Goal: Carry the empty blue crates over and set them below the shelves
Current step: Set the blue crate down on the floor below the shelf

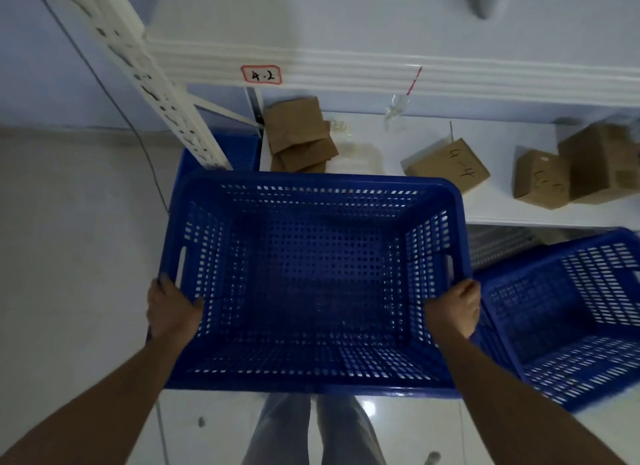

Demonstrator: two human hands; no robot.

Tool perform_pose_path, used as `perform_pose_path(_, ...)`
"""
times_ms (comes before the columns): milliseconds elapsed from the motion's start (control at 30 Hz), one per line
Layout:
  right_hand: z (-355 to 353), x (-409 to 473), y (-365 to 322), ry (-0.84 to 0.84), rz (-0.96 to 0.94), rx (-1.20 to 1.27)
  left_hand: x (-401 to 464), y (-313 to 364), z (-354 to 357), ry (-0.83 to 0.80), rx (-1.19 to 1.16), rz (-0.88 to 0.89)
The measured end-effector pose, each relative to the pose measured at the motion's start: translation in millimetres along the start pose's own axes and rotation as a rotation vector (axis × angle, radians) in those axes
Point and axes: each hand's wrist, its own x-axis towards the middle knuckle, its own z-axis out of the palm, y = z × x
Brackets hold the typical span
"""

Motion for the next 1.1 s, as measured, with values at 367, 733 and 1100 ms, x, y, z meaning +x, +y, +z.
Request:
perform_pose_path(367,78,-142,-2,-0.445,-0.627,-0.444,-137,2,79,-0.484,0.575,0.583)
perform_pose_path(733,100,-108,-9,-0.455,-0.702,-0.466,-111,6,105,-0.436,0.618,0.687)
perform_pose_path(1100,109,-102,-5,-0.377,-0.806,-0.378,-109,0,110,-0.345,0.644,0.747)
